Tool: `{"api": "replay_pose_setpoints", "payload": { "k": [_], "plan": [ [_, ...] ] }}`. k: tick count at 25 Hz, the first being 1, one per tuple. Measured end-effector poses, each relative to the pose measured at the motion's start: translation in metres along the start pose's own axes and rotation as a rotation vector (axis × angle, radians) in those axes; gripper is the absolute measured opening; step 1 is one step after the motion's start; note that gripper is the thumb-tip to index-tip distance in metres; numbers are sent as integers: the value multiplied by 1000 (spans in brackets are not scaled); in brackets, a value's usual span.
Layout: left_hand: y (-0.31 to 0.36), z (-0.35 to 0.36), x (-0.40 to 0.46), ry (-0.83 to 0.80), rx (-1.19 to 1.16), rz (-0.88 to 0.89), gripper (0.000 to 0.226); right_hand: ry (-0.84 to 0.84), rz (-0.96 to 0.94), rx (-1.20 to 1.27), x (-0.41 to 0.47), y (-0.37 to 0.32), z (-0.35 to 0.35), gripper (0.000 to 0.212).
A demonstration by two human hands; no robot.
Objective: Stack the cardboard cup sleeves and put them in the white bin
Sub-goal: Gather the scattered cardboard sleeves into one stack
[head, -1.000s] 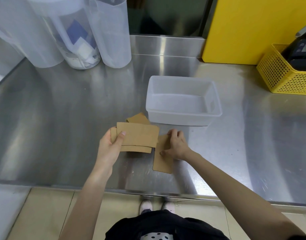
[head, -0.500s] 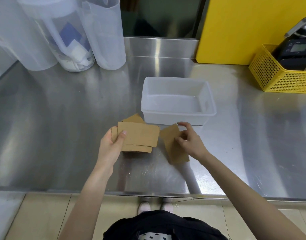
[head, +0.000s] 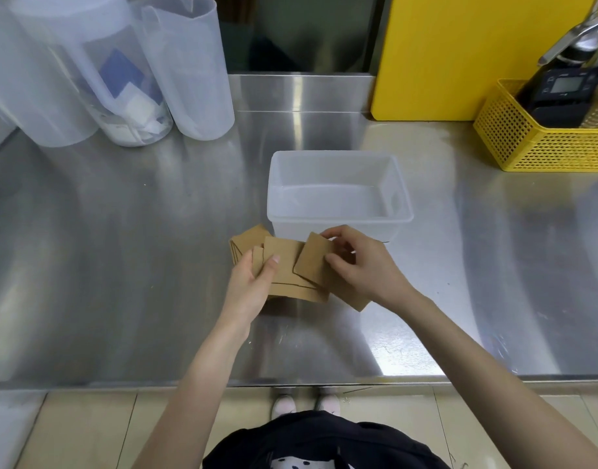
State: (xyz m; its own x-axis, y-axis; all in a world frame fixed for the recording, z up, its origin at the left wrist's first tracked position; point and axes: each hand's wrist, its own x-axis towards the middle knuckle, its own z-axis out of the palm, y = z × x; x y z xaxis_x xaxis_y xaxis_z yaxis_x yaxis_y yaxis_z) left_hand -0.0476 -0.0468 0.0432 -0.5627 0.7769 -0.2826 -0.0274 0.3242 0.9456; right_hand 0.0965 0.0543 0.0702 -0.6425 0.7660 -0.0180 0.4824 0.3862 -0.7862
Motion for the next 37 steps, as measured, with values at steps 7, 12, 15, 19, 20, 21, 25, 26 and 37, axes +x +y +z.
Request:
{"api": "replay_pose_setpoints", "payload": {
  "k": [7,12,15,19,20,21,25,26,37],
  "plan": [
    [2,12,-5,-85,48,72,23,-18,-42,-65,7,-5,15,31],
    [0,17,-5,-85,94,89,43,-20,-13,-92,2,-1,19,31],
    [-1,19,-5,-86,85,93,38,15,25,-90,-3,5,14,32],
    [-3,21,-1,-119,50,93,31,44,193,51,-14,26,-5,47],
    [-3,24,0,-136,45,96,31,31,261,145,-18,33,-10,53],
    [-3,26,1,-155,46,103,31,16,329,260,-22,39,-12,59],
    [-3,42,-2,-246,79,165,31,-15,438,628,-36,61,-7,65],
    [-5,46,-2,-253,84,180,31,23,420,662,-38,66,-6,59],
    [-45,72,1,-241,255,186,34,177,249,306,-48,96,9,52]
  ]
}}
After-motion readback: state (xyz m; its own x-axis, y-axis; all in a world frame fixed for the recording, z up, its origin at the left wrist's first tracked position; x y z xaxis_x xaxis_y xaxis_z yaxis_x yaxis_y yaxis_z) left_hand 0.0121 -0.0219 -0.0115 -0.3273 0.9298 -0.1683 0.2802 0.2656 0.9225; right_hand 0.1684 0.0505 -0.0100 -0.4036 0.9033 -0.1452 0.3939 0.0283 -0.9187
